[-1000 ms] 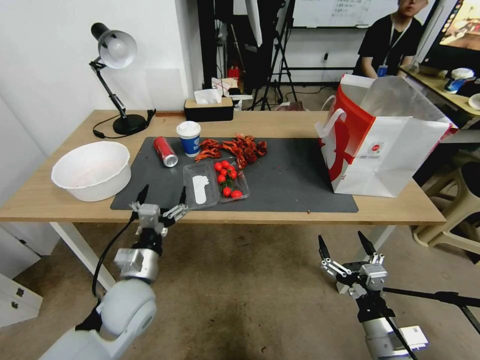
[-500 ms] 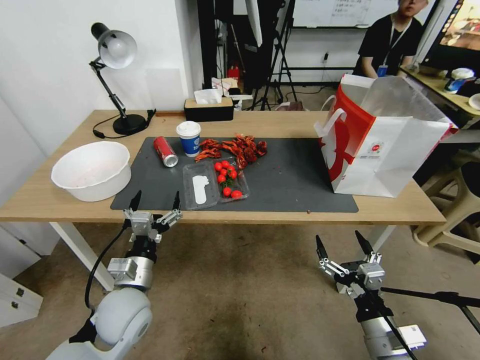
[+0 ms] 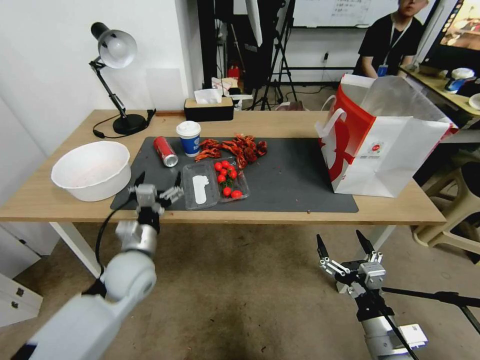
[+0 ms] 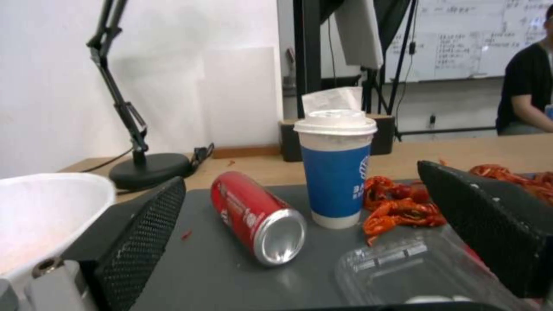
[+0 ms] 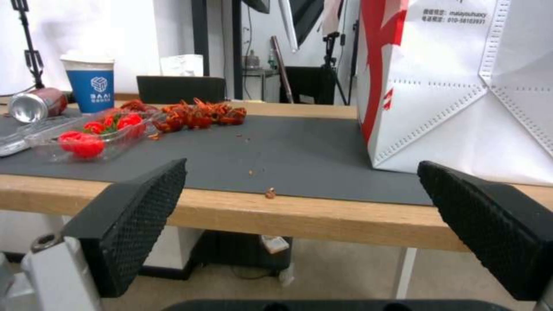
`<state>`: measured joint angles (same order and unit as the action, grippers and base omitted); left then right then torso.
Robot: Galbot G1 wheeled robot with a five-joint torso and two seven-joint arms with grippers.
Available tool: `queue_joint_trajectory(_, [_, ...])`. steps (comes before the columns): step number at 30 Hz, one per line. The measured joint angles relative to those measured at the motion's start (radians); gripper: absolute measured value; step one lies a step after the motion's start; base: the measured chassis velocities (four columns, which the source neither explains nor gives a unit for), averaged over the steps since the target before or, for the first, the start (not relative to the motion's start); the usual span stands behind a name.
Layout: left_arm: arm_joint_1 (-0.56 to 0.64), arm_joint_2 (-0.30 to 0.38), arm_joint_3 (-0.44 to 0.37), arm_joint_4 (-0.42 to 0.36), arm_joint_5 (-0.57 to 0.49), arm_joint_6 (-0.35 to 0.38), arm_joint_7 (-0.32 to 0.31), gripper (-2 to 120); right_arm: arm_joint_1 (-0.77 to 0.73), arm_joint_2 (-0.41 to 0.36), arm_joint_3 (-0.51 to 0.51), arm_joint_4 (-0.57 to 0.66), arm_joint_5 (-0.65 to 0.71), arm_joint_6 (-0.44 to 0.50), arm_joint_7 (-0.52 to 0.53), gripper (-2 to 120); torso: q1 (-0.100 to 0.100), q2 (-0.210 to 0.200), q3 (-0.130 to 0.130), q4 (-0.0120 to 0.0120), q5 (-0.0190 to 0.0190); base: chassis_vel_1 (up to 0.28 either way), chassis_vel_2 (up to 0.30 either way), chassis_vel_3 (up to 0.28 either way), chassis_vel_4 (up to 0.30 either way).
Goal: Pick up the trash from the table and place it into the takeout bag.
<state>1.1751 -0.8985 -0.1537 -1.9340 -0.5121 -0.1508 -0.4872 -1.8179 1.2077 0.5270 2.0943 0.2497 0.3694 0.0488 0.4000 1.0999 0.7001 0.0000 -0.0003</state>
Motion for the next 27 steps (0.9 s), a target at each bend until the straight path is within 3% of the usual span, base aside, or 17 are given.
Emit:
queue_joint_trajectory(7, [-0.217,0.023,0.1,0.082,-0.111,0.11,-0.059,100,0.0,0.012,0.002,-0.001,-0.008,-0.003,0.002,100,0.0,0.0,0.0,-0.0001,0.0004,0.0,0.0,0.0,0.0])
queue_joint_trajectory(10, [-0.354,0.012,0.185,0.176,-0.144,0.167,-0.095,100,0.0,0.021,0.003,-0.004,-0.014,-0.004,0.004,100,0.0,0.0,0.0,0.0,0.0002,0.0,0.0,0.0,0.0])
queue_joint_trajectory(11, [-0.354,0.012,0.185,0.176,-0.144,0.167,-0.095,100,0.0,0.021,0.003,-0.004,-0.014,-0.004,0.004,100,0.0,0.0,0.0,0.0,0.0002,0.0,0.0,0.0,0.0])
queue_joint_trajectory(14, [-0.454,-0.015,0.237,0.281,-0.158,0.206,-0.121,100,-0.003,0.027,0.011,-0.005,-0.015,-0.004,0.005,100,0.0,0.0,0.0,-0.0002,0.0002,0.0,0.0,0.0,0.0])
queue_joint_trajectory(22, [-0.59,-0.082,0.289,0.455,-0.209,0.287,-0.168,100,-0.009,0.035,0.02,-0.011,-0.015,-0.003,0.006,100,0.0,0.0,0.0,-0.0001,0.0004,0.0,0.0,0.0,0.0])
queue_joint_trajectory(27, [-0.635,-0.102,0.307,0.492,-0.26,0.362,-0.204,100,-0.007,0.036,0.02,-0.013,-0.015,-0.003,0.007,100,0.0,0.0,0.0,-0.0001,0.0007,0.0,0.0,0.0,0.0])
